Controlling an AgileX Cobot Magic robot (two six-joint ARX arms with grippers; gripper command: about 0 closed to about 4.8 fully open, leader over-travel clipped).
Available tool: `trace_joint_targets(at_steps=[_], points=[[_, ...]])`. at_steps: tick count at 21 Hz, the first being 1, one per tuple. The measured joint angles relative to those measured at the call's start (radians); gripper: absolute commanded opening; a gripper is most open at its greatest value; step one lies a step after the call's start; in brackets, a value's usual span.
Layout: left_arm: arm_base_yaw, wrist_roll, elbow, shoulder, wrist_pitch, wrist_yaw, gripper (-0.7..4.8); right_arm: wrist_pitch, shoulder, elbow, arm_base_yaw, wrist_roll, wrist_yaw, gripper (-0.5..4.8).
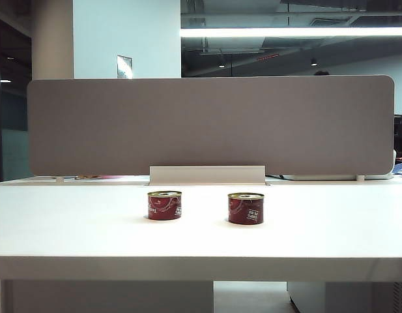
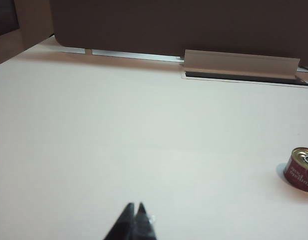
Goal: Stack a can of tomatoes on the right onto the can of tomatoes on the left.
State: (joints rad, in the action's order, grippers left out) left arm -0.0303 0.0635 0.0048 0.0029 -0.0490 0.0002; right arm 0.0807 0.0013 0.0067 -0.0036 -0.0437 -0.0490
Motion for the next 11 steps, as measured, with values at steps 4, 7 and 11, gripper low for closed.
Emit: trace_joint_targets(at_steps=[4, 7, 11], points=[[0.000, 0.000, 0.000, 0.000, 0.000, 0.000, -0.06, 0.000, 0.000, 0.000, 0.000, 0.000, 0.000, -0.01], [0.000, 0.000, 0.000, 0.000, 0.000, 0.000, -0.06, 0.000, 0.000, 0.000, 0.000, 0.000, 0.000, -0.01], [0.000, 0.000, 0.000, 0.000, 0.000, 0.000, -0.06, -0.016, 0.000, 0.000, 0.000, 0.000, 0.000, -0.01]])
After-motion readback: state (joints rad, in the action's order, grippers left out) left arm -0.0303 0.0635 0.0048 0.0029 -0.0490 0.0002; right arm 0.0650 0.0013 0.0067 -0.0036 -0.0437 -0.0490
